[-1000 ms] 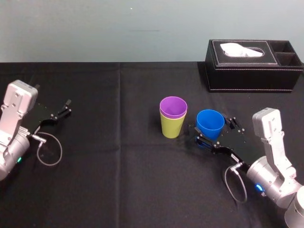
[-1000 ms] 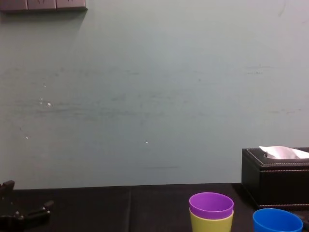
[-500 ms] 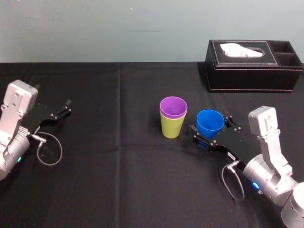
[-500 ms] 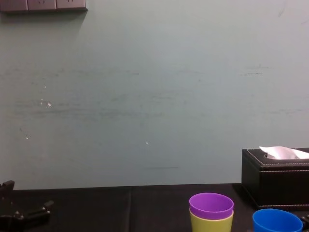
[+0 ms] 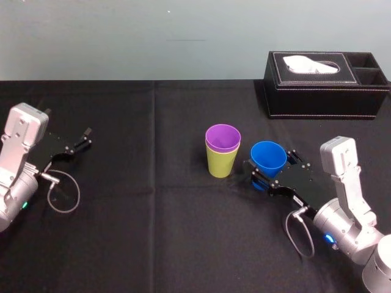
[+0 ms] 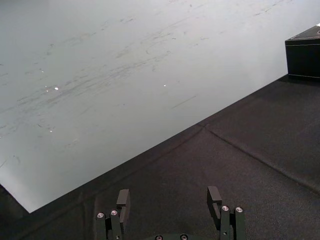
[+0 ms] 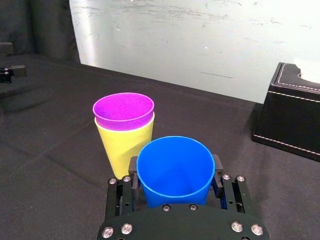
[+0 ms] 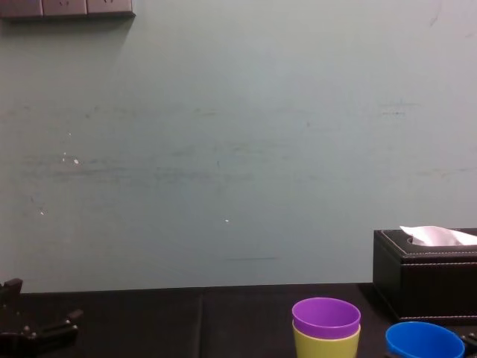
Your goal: Stack the three plastic cups sequentially using one hand.
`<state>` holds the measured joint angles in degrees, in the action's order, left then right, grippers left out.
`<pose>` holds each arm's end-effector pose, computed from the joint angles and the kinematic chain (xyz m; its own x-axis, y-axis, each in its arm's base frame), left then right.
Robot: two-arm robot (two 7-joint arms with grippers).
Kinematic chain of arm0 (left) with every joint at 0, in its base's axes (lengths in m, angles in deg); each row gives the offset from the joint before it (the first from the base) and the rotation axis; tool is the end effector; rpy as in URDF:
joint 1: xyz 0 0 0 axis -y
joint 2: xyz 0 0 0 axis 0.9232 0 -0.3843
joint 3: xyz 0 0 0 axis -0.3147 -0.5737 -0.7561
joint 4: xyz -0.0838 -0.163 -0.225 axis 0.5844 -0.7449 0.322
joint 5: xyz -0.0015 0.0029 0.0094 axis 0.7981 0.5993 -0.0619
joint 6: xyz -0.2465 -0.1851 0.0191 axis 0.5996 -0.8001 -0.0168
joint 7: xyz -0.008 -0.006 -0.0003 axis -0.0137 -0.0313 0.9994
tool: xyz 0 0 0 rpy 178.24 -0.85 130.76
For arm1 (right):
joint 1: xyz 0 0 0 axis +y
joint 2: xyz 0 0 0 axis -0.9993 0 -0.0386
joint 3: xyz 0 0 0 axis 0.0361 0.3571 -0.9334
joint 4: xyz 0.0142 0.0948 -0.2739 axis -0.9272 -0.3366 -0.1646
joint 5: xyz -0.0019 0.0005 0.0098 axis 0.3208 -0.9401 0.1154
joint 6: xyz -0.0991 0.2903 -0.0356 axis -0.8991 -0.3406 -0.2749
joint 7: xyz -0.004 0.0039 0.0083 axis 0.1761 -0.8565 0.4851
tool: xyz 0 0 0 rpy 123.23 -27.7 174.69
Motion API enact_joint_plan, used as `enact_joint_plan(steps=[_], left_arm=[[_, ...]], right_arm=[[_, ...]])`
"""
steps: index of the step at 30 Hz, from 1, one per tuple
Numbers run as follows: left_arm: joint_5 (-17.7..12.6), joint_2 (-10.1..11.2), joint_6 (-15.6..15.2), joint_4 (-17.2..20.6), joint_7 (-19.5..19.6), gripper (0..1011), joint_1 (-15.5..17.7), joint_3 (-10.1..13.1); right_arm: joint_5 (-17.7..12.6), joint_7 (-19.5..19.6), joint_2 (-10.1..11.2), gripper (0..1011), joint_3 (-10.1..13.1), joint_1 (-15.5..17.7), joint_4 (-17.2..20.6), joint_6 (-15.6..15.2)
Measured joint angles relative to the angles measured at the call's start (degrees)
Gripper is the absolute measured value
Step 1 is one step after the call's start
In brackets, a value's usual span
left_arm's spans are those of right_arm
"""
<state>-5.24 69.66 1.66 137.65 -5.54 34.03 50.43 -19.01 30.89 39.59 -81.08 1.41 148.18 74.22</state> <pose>0.3582 0.0827 -0.3023 0.2922 0.8803 0.3737 -0.9553 0.2872 0.0703 0.3233 -0.0417 -0.3332 0.5004 -0.8609 0.0917 0.8658 0.4969 -0.0587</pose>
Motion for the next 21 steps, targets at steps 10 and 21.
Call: enact_joint_plan(steps=[10,21], left_arm=[[0.0,0.0,0.0,0.0,0.0,1011,0.0,0.0],[0.0,0.0,0.0,0.0,0.0,1011,0.0,0.0]], right_arm=[[0.3,0.0,0.5,747,0.0,0.3,1.4,-0.3],[-0.2,-0.8,3.0,722,0.7,-0.1,8.0,-4.4]])
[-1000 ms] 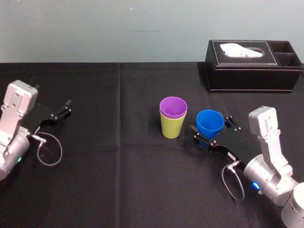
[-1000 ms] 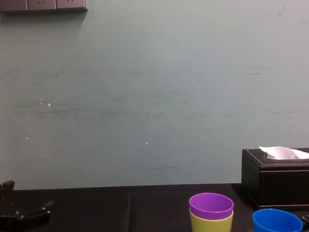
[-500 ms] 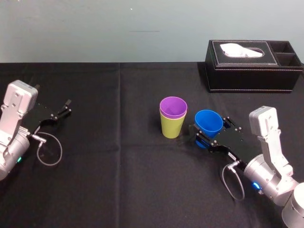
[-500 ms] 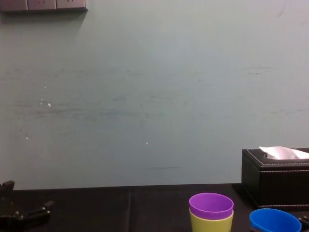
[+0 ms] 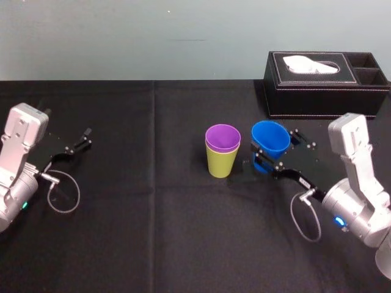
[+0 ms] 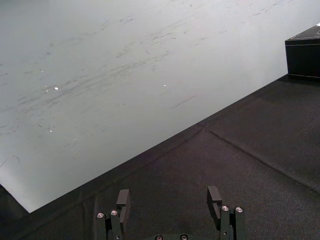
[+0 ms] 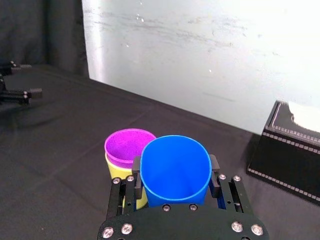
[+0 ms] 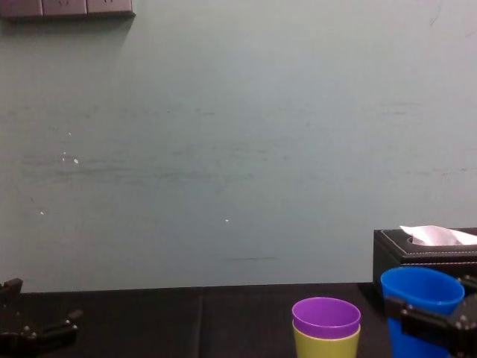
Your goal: Stack the three plastic cups sequentially using one hand.
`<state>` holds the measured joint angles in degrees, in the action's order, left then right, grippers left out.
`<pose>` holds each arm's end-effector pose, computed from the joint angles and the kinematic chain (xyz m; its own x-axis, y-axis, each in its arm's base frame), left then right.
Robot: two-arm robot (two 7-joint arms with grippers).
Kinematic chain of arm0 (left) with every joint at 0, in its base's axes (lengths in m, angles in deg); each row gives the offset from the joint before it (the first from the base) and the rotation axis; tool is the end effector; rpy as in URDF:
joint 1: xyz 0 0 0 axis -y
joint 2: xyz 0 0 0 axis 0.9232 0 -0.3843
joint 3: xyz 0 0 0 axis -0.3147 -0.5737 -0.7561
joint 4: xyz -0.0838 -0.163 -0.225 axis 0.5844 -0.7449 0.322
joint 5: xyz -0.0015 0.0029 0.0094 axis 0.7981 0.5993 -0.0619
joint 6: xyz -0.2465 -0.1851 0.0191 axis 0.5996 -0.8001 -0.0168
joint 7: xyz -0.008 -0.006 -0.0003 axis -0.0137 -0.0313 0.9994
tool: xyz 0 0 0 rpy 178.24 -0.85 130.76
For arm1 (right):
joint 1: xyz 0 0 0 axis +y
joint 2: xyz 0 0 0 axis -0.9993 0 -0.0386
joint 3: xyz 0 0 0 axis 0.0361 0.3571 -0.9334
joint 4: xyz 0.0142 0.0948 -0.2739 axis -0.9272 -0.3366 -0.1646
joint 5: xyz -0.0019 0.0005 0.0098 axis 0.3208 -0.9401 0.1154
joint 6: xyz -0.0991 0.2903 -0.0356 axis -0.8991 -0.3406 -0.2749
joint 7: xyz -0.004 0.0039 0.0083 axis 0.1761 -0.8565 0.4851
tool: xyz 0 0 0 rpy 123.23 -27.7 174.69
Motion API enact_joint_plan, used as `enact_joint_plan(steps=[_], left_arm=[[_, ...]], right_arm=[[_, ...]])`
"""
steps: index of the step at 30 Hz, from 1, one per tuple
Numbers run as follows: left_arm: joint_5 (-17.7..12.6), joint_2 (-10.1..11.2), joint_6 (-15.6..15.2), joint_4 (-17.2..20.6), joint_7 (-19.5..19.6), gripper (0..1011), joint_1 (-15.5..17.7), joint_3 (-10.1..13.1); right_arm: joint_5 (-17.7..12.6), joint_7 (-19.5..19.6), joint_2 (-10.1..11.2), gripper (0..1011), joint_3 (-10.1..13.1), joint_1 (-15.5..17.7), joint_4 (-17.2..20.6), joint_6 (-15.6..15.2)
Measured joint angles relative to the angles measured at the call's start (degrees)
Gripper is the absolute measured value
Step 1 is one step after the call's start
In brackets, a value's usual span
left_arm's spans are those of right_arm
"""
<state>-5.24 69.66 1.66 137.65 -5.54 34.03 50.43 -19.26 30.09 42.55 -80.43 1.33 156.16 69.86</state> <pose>0.3582 0.0827 -0.3023 0.2922 0.8803 0.3737 -0.9553 0.2872 0.0703 0.3268 -0.0457 -0.2886 0.5272 -0.8364 0.1498 0.8479 0.5295 -0.0276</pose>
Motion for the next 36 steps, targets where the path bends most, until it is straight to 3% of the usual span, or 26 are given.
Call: enact_joint_plan(steps=[9,16,26,36], left_arm=[[0.0,0.0,0.0,0.0,0.0,1011,0.0,0.0],[0.0,0.0,0.0,0.0,0.0,1011,0.0,0.0],[0.0,0.0,0.0,0.0,0.0,1011,0.0,0.0],[0.0,0.0,0.0,0.0,0.0,1011,0.0,0.0]], right_arm=[[-1.9,-1.9,1.7,722,-0.6,-2.2,3.5,-3.1],[-3.3,-2.7,2.0,722,-2.3,-5.4,4.0,-6.0],[-6.4,-4.7,1.3,721,-5.4,-11.7,0.5,-9.7],[-8.3,-5.4,0.5,722,-7.6,-14.3,-3.1,-9.2]])
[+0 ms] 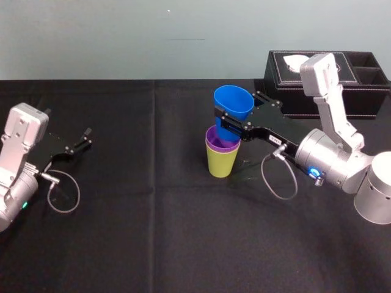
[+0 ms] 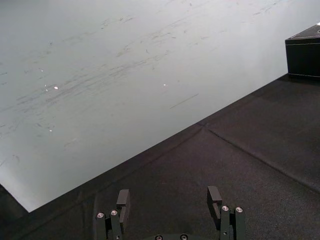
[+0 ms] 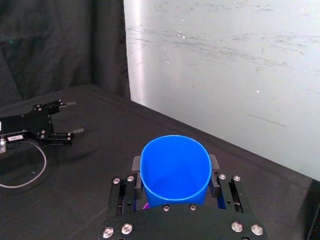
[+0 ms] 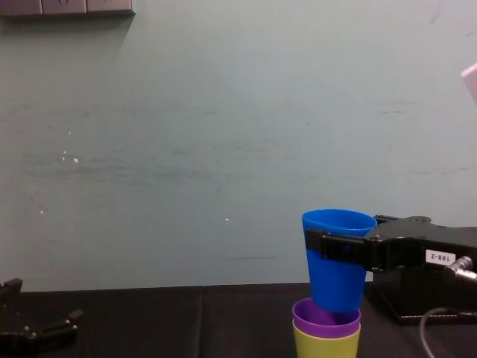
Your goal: Stack the three plastic cups sequentially using one hand.
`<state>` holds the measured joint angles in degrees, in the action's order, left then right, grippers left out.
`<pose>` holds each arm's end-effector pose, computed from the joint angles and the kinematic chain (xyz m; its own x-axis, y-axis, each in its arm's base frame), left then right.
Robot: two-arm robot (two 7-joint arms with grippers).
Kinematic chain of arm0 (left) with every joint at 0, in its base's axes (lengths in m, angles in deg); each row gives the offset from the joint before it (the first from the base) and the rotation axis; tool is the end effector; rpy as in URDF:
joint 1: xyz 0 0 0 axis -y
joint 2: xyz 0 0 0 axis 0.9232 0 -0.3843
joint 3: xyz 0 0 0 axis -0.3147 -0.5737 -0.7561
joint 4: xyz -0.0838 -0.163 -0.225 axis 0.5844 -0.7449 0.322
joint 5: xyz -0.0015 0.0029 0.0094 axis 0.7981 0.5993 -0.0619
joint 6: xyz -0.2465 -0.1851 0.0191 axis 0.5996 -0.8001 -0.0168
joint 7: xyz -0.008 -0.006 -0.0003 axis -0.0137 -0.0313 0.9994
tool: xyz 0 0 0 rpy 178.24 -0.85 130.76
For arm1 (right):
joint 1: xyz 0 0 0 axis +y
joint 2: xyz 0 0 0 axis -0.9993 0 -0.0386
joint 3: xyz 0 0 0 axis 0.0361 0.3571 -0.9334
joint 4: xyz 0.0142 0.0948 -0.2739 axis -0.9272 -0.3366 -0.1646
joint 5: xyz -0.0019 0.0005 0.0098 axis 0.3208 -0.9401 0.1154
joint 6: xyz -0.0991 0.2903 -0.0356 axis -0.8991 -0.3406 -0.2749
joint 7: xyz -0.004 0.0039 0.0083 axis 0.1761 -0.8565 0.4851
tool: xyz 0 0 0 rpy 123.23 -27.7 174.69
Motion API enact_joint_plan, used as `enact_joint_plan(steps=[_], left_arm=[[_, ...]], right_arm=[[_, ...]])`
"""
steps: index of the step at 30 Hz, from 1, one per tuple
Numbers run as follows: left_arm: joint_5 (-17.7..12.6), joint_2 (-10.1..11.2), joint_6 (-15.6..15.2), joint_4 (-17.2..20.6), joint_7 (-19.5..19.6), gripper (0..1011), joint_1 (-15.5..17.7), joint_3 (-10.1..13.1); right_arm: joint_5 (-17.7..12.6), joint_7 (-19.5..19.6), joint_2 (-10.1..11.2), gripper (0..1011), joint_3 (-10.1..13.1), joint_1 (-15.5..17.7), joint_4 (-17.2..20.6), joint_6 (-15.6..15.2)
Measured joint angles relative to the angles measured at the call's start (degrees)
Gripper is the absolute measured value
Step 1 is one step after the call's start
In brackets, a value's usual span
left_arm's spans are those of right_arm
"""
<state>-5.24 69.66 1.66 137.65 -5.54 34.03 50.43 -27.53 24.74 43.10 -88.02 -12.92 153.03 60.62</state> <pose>0.3582 0.0827 -0.3023 0.2922 0.8803 0.3737 -0.9553 0.2872 0.0703 0.3846 -0.0165 -0.2344 0.6738 -0.7353 0.0728 0.7385 0.6735 -0.0329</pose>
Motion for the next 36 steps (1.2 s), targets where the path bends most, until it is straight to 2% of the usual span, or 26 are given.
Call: enact_joint_plan(steps=[9,23,36], left_arm=[[0.0,0.0,0.0,0.0,0.0,1011,0.0,0.0],[0.0,0.0,0.0,0.0,0.0,1011,0.0,0.0],[0.0,0.0,0.0,0.0,0.0,1012,0.0,0.0]], right_arm=[[-0.4,0.2,-0.4,721,-1.8,-1.3,-2.9,1.4],[0.0,0.8,-0.8,722,-3.3,-1.9,-6.2,3.1],[0.1,0.7,-0.8,722,-3.3,-2.0,-6.4,3.2]])
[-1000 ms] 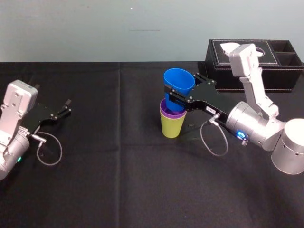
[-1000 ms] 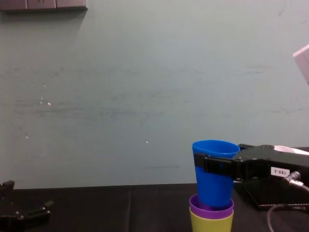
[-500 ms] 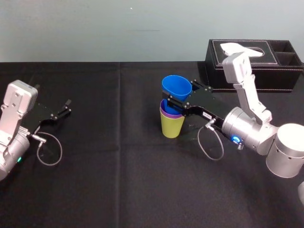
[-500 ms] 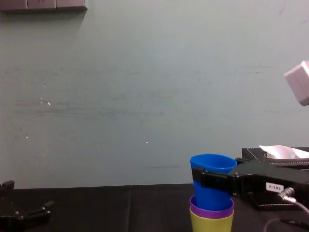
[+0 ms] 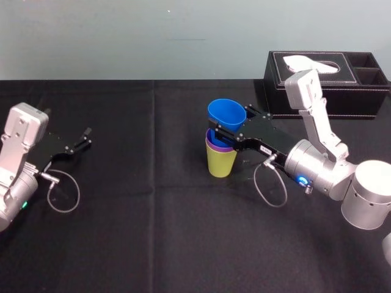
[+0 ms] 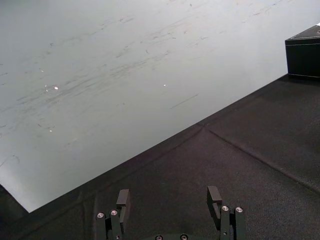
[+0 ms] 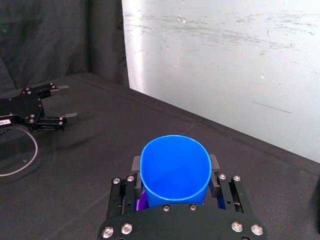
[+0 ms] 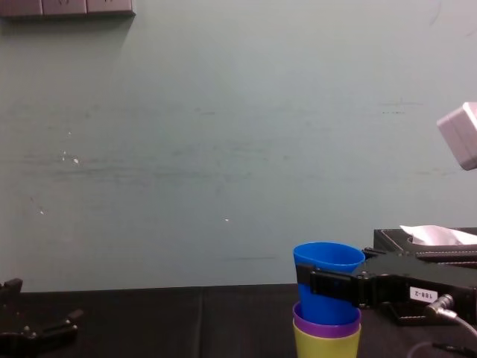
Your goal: Stack the three plastic cups sequentially using one hand.
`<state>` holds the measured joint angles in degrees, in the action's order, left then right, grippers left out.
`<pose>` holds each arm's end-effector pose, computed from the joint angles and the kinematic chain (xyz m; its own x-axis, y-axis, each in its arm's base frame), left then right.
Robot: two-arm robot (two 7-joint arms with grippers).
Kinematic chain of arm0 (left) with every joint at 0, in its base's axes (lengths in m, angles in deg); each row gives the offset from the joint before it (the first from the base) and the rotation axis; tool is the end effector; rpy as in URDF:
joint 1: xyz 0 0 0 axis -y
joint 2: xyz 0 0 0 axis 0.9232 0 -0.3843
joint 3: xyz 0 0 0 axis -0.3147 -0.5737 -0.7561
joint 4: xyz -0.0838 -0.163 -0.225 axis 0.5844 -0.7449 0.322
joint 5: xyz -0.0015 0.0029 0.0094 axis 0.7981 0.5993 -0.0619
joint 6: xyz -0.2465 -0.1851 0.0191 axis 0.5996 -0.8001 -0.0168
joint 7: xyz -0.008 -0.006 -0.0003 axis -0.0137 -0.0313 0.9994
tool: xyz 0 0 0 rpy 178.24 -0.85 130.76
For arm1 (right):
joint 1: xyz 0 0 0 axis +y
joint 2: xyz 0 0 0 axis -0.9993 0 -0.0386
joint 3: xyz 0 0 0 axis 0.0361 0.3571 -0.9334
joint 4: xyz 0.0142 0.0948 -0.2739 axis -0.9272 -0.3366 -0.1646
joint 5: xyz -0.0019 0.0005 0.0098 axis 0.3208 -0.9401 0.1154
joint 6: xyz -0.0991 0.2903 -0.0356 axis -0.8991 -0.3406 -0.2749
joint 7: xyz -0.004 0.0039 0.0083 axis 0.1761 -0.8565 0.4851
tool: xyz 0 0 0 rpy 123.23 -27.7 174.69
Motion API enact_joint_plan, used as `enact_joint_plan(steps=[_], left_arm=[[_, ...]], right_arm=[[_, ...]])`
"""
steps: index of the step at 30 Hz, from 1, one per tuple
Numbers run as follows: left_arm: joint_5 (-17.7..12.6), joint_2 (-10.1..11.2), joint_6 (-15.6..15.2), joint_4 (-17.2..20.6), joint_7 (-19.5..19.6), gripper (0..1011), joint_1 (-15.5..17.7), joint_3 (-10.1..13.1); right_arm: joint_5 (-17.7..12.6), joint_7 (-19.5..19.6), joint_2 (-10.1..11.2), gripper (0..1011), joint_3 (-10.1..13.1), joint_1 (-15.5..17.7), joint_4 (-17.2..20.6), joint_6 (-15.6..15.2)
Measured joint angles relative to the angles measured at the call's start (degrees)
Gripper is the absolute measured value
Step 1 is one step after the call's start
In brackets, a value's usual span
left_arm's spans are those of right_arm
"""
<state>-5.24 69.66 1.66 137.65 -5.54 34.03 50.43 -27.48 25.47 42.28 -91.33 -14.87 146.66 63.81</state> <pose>0.3582 0.0827 -0.3023 0.2922 0.8803 0.3737 -0.9553 0.2872 0.0703 0.3938 -0.0095 -0.2608 0.6752 -0.7350 0.0622 0.7376 0.6723 -0.0633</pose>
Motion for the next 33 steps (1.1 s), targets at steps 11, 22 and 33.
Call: enact_joint_plan(steps=[11,22,33], left_arm=[[0.0,0.0,0.0,0.0,0.0,1011,0.0,0.0],[0.0,0.0,0.0,0.0,0.0,1011,0.0,0.0],[0.0,0.0,0.0,0.0,0.0,1011,0.0,0.0]], right_arm=[[0.1,0.0,0.0,965,0.1,0.0,0.1,-0.1],[1.3,2.2,0.1,1004,0.7,1.0,0.9,0.8],[6.2,12.6,-1.4,1004,5.7,5.4,3.7,3.6]])
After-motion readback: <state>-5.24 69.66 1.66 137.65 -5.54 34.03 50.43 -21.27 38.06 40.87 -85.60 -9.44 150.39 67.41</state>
